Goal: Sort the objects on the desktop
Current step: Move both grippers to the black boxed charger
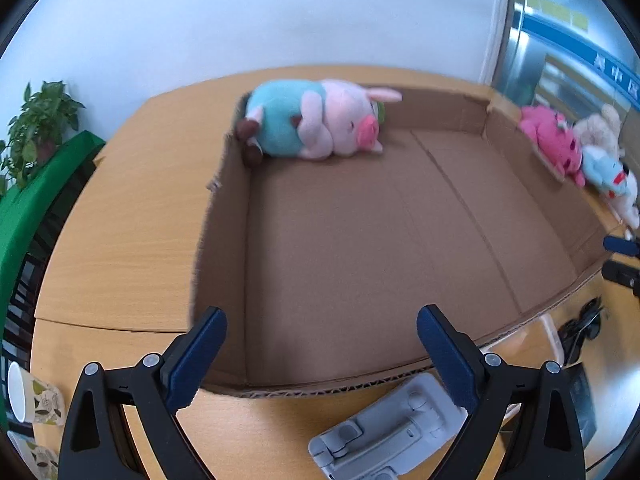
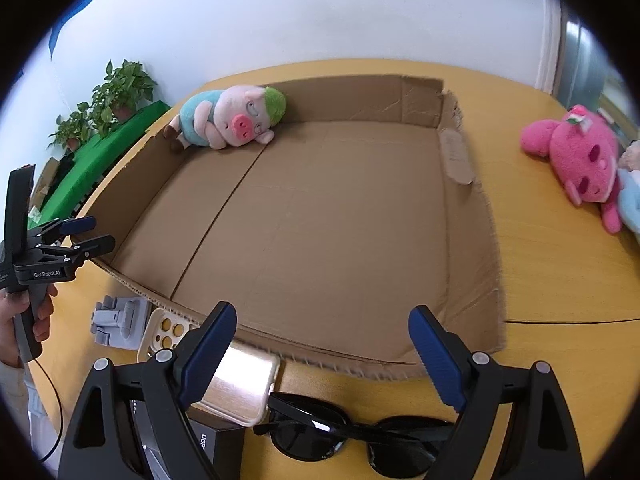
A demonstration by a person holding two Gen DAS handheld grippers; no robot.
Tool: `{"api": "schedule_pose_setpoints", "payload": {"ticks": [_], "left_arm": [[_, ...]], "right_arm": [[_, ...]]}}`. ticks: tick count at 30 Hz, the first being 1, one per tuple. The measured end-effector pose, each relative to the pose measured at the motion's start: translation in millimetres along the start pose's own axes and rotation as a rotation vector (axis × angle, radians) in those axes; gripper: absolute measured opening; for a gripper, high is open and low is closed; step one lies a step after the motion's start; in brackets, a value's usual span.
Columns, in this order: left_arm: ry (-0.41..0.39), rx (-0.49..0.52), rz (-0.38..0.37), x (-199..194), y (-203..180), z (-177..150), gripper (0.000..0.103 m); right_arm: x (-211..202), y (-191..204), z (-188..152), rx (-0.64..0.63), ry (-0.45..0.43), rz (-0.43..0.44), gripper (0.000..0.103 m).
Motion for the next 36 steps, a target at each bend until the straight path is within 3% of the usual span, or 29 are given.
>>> {"api": "schedule_pose_setpoints", "payload": {"ticks": [3, 7, 11, 15, 20, 23, 25, 27, 29, 32, 34, 36], "left_arm": [[-0.077, -0.028, -0.041, -38, 0, 2, 0.097], [-0.146, -0.014, -0.134, -80, -11, -11, 0.099], [-0.128, 0.014, -0.235, -92, -41, -38, 0.100], [-0.064, 0.039, -0.298, -76, -78, -63, 0.100], [0.042, 0.043, -0.378, -47, -108, -89, 0.100], [0.086, 0.034, -0.392, -31, -110, -98, 0.100], [0.107, -0.002, -0.420, -25, -109, -106, 0.100], [0.128, -0.039, -0.457, -19, -108, -111, 0.098], [0.141, -0.070, -0.486, -12, -107, -115, 0.098], [0.158, -0.107, -0.539, -5, -111, -119, 0.092], [0.173, -0.125, -0.578, 0, -117, -120, 0.084], [0.171, -0.128, -0.624, 1, -126, -120, 0.067]], "right_arm": [[-32, 8, 0, -0.045, -0.049, 0.074, 0.088], [-82, 22, -30, -0.137, -0.061, 0.218, 0.088], [-108, 17, -67, -0.236, -0.009, 0.207, 0.089], [-88, 12, -99, -0.269, 0.082, 0.158, 0.089], [-24, 39, -134, -0.202, 0.191, 0.237, 0.089], [-3, 65, -148, -0.236, 0.208, 0.291, 0.091], [-1, 83, -149, -0.277, 0.184, 0.309, 0.091], [-2, 100, -150, -0.295, 0.191, 0.379, 0.092], [-5, 109, -149, -0.331, 0.160, 0.382, 0.092], [-1, 105, -142, -0.329, 0.119, 0.319, 0.093], [2, 106, -139, -0.312, 0.116, 0.326, 0.093], [5, 113, -140, -0.338, 0.101, 0.333, 0.093]]}}
Point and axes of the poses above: each gripper's, at about its wrist camera, not at the fingertips, and x roughly the way its jaws point, y to its left, z to its top, the point moved 6 cm from there along x, roughly the way its jaws point, and after that the axes turned 4 degrees about x, right-handed, at the moved point
